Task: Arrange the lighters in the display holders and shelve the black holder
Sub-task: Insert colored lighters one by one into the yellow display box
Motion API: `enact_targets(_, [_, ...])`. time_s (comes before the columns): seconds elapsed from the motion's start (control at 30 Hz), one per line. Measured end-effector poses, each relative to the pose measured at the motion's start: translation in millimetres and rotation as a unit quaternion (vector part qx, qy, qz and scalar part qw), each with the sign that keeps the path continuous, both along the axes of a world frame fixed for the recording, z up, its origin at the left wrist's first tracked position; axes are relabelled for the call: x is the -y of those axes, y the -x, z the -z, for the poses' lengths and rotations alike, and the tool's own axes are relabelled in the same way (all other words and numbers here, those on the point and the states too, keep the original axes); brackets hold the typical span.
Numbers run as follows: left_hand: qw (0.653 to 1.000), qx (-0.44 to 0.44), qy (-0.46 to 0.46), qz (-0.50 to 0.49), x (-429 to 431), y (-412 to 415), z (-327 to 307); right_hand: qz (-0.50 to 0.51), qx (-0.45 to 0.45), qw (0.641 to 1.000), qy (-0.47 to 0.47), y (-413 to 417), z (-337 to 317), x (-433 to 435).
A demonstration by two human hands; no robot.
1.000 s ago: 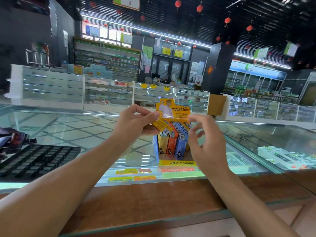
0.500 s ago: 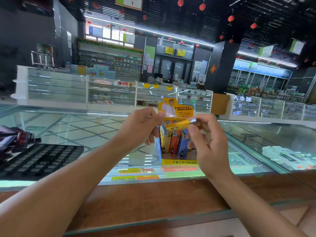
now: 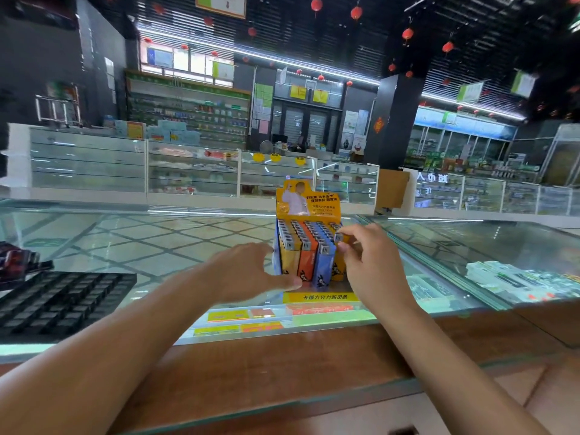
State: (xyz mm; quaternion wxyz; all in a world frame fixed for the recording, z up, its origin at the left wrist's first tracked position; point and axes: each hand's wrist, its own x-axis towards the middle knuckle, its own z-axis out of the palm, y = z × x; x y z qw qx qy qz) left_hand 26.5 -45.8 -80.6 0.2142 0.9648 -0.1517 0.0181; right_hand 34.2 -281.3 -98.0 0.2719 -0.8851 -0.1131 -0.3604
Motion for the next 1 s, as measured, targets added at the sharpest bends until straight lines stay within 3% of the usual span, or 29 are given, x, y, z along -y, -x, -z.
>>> enact_targets(0.33, [0.998, 0.017, -0.006, 0.058, 5.7, 4.5, -0.9, -0.039, -0.006, 0.996, -0.078, 7.6, -3.7, 6.6])
enact_targets(0.6, [0.999, 0.026, -0.042, 0.011, 3.2, -9.2, 11.5, -0.009, -0.037, 0.999, -0.008, 8.7, -4.1, 5.7])
enact_targets(0.67, [0.997, 0.043, -0.065, 0.003, 5.3, -10.2, 15.3, 0.004, -0.067, 0.998, -0.001, 13.3, -3.9, 5.4])
enact_targets(0.77, [0.994, 0.076, -0.083, -0.006, 10.4, -7.5, 21.0, -0.028, -0.173, 0.980, -0.095, 23.5, -4.4, 11.3])
enact_targets(0.87, [0.993, 0.089, -0.080, -0.006, 17.8, -1.2, 23.2, -0.033, -0.273, 0.957, -0.086, 27.2, 3.5, 17.6])
enact_targets(1.0, [0.994, 0.085, -0.057, -0.026, 24.6, -7.0, 29.0, -0.030, -0.270, 0.960, -0.062, 19.6, 7.4, 18.8])
